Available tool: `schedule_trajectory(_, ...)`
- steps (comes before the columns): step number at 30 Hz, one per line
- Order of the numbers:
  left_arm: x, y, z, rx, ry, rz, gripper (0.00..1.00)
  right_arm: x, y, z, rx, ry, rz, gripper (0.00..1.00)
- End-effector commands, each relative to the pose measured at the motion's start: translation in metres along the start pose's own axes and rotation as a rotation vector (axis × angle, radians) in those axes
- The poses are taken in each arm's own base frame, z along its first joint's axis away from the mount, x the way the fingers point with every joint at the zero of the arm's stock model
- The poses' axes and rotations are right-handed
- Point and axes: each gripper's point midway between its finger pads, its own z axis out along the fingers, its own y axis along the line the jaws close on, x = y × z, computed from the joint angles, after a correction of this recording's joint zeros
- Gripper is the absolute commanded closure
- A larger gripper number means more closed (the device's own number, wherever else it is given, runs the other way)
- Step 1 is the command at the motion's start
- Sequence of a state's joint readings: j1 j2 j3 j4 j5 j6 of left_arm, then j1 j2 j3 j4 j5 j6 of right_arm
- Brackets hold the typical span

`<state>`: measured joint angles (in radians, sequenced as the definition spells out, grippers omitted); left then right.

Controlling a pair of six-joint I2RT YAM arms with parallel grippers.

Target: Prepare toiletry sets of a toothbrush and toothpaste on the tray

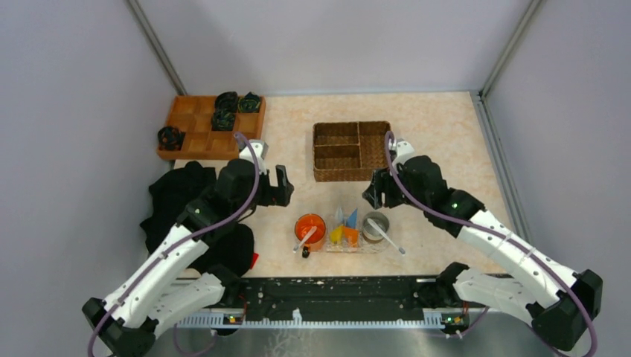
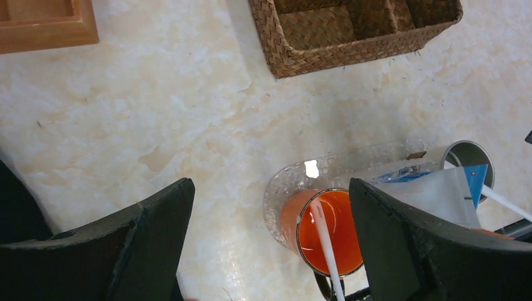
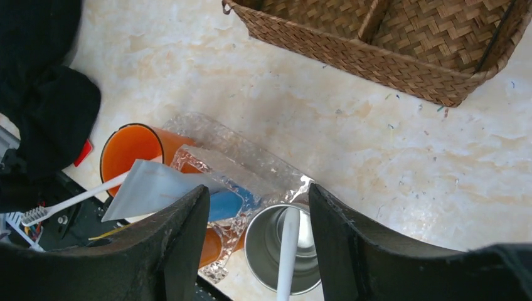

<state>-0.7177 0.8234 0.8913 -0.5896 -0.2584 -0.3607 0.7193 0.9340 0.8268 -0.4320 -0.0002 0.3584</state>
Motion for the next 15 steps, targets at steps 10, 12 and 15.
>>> schedule_trajectory(10,0.037,-0.038,-0.04,0.353,0.194,-0.001,0.36,0.008,-0.017,-0.057,0.053,-0.014,0.033,0.77)
schedule_trajectory(12,0.045,-0.04,-0.048,0.368,0.216,-0.037,0.49,0.01,-0.022,-0.065,0.094,-0.018,0.106,0.84)
schedule_trajectory(15,0.065,-0.047,-0.055,0.408,0.316,-0.122,0.59,0.01,-0.031,-0.072,0.181,-0.014,0.221,0.98)
